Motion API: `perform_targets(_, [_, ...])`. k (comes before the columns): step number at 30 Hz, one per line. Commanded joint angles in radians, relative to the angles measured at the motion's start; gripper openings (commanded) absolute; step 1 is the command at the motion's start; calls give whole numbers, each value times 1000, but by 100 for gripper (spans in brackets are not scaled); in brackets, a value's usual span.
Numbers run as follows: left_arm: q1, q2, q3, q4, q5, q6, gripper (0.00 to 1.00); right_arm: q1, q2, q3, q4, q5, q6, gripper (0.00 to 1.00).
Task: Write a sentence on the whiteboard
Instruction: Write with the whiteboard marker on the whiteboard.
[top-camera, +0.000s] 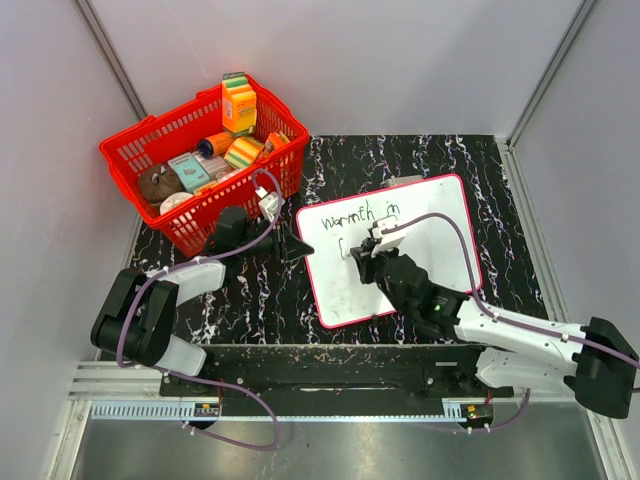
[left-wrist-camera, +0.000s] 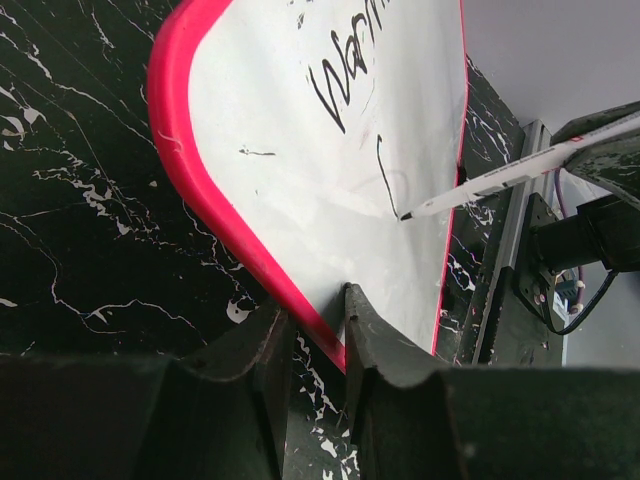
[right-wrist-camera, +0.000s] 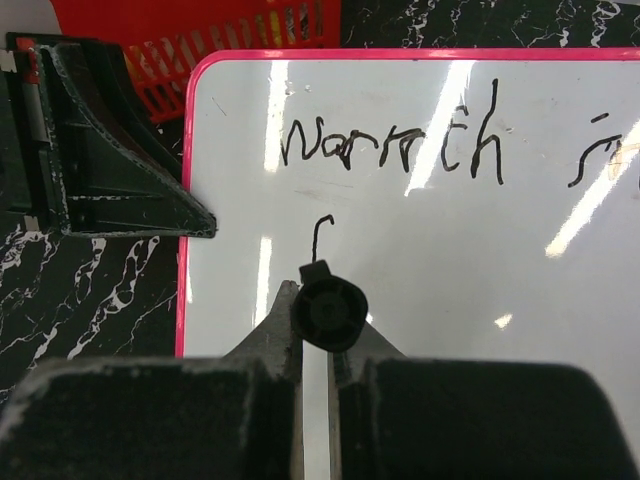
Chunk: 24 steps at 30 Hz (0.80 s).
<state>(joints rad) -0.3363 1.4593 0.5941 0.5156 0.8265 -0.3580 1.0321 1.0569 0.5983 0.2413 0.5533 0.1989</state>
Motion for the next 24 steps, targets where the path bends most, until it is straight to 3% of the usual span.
perform_targets(1, [-21,-1,13,-17,-49,120,0,13,-67,-8,21,-44,8,0])
perform_targets(7, [-21,-1,13,-17,-49,122,0,13,-110,-29,137,-49,-15,0])
perform_targets(15, [-21,-1,13,-19,-47,120,0,13,47,78,150,3,-62,0])
perform_targets(24, [-21,-1,12,-19,-49,122,0,11,110,117,142,40,-79,0])
